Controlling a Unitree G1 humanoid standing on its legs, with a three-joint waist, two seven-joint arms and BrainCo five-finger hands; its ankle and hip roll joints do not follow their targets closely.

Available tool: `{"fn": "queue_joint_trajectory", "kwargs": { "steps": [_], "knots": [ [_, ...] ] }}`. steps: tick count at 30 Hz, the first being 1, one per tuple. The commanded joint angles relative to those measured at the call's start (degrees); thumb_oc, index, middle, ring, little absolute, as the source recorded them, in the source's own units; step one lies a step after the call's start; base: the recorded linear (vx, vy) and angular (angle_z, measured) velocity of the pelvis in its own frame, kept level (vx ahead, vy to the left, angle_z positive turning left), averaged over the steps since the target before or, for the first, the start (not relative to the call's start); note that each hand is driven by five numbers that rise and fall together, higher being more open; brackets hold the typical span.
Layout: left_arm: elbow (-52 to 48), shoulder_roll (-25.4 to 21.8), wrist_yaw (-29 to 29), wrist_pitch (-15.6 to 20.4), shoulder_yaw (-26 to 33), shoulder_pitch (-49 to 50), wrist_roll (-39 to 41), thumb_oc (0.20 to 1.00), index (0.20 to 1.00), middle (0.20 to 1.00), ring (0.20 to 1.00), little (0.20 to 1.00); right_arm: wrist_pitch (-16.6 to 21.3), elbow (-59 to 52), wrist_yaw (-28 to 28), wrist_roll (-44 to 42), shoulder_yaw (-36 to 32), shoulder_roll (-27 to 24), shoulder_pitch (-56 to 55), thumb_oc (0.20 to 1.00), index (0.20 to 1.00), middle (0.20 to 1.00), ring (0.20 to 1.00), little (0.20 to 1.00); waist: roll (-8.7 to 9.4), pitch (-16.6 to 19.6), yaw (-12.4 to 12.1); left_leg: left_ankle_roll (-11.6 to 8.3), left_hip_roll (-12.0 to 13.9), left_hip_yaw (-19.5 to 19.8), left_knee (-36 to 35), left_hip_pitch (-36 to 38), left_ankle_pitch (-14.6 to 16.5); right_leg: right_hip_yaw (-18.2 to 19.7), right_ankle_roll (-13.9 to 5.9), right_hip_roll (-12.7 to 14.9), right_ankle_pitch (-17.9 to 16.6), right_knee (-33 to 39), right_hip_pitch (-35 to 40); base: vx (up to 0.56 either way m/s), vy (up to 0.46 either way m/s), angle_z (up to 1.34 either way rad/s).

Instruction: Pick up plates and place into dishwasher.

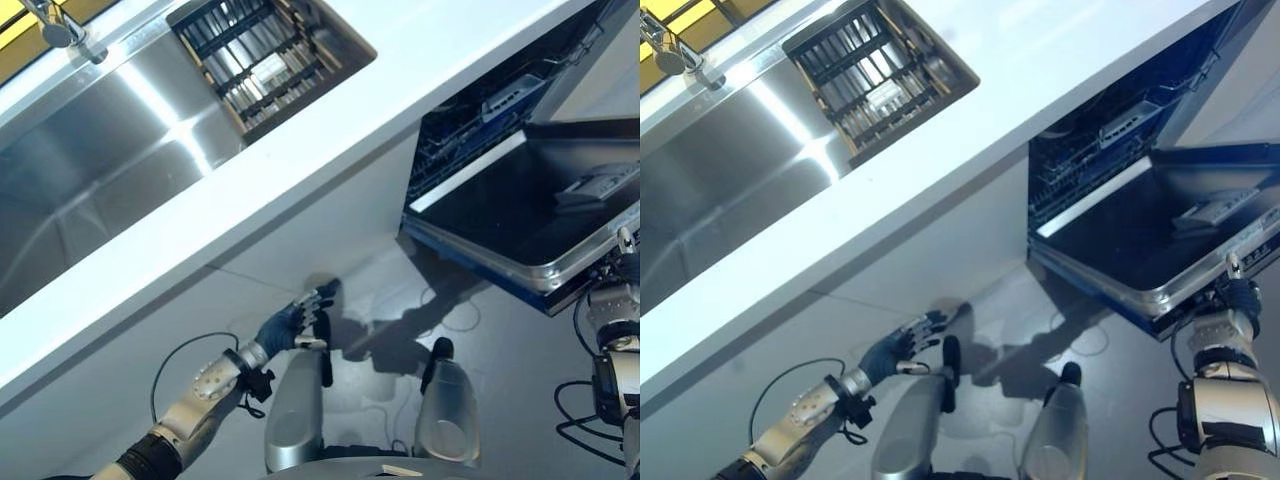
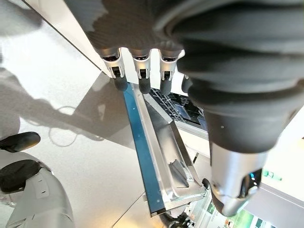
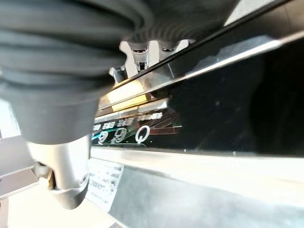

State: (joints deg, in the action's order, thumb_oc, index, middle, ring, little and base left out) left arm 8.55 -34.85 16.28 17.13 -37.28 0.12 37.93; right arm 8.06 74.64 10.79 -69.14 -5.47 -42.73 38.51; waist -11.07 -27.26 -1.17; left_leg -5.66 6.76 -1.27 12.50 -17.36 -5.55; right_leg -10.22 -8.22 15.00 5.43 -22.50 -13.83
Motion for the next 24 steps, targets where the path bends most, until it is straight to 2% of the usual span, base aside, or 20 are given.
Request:
{"fn": "queue_joint_trajectory", "kwargs": {
  "steps": [1,8,13,19,24],
  "knots": [
    [-3.82,-2.34,0.77,0.88,-0.96,-0.56,0.21,1.000,1.000,1.000,1.000,1.000,1.87,-11.77,-4.76,3.62,6.27,6.44,17.81,1.000,1.000,1.000,1.000,1.000,2.81,1.41,-5.71,0.21,0.63,-0.25,8.56,-1.07,8.93,-0.64,-0.28,1.86,-6.24,6.94,2.18,0.00,0.000,0.00],
    [-4.22,-2.81,1.38,1.44,-0.85,0.28,0.43,1.000,1.000,1.000,1.000,1.000,3.11,-16.41,1.81,1.55,8.14,8.20,20.73,1.000,1.000,1.000,1.000,1.000,3.38,1.77,-6.59,0.00,0.80,0.07,8.20,-0.21,8.68,-1.11,-0.26,1.84,-5.95,7.37,4.00,0.01,-0.001,-0.02],
    [-3.98,-2.04,1.59,1.47,-0.40,1.24,0.40,1.000,1.000,1.000,1.000,1.000,6.33,-21.13,5.46,7.52,10.19,9.78,21.12,1.000,1.000,1.000,1.000,1.000,3.62,2.38,-7.31,-0.06,0.73,0.52,7.48,0.66,8.39,-1.70,-0.15,1.87,-5.65,7.89,5.68,0.01,0.012,0.00],
    [-3.51,-1.59,2.49,1.76,0.81,2.55,-0.03,1.000,1.000,1.000,1.000,1.000,4.26,-25.38,6.00,10.02,12.34,10.85,20.04,1.000,1.000,1.000,1.000,1.000,4.18,2.98,-8.01,-0.18,0.46,0.72,6.91,1.45,8.13,-2.67,-0.34,2.20,-5.90,9.03,7.57,0.01,0.043,0.00],
    [-3.19,-0.94,2.58,2.04,2.08,3.80,0.21,1.000,1.000,1.000,1.000,1.000,3.43,-25.09,6.51,15.79,13.67,10.69,19.78,1.000,1.000,1.000,1.000,1.000,4.84,4.27,-9.17,-0.22,0.42,0.84,6.43,2.45,8.16,-3.68,-0.58,2.47,-6.07,10.61,9.93,0.04,0.047,0.11]
  ]
}}
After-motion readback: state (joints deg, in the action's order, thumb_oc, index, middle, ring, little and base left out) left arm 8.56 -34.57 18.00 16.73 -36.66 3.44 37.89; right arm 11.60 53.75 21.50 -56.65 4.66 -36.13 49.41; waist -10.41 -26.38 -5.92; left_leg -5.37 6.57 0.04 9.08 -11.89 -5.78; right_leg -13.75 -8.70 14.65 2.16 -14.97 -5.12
